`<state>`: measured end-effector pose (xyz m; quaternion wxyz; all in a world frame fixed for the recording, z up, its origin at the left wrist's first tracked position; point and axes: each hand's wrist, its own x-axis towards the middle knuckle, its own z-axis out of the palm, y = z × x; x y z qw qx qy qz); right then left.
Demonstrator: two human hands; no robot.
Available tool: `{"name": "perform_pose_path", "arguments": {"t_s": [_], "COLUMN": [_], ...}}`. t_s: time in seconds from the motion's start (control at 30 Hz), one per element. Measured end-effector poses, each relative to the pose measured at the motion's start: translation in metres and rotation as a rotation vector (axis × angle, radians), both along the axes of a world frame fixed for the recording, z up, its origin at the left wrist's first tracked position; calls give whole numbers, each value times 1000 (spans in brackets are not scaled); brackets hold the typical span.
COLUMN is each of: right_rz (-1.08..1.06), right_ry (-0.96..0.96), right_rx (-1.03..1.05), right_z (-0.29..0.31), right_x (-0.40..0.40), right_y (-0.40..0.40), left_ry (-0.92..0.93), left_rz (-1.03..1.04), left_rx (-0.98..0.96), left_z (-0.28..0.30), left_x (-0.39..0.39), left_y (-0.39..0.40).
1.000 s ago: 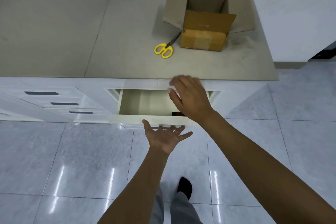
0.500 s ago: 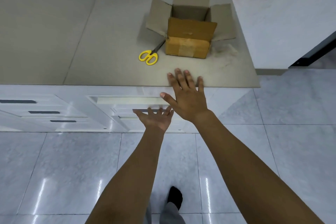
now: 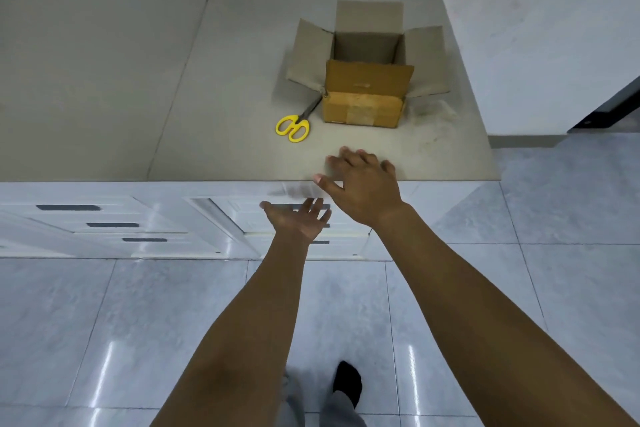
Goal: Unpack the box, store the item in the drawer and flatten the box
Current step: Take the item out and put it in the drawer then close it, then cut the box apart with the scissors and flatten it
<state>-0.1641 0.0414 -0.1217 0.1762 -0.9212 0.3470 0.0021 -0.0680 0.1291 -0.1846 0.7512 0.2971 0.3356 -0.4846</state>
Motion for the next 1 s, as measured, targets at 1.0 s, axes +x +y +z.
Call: {"name": "perform_pose_path", "arguments": {"t_s": [1.0], "right_rz": [-105], "right_ry": [48], "right_rx": [-319], "right_z": [67], "right_x": [7], "right_y": [-101], "left_ry": [-2370], "left_rz": [-1459], "left_rx": [1249], "left_z": [87], "left_x": [74], "left_y": [-58]}}
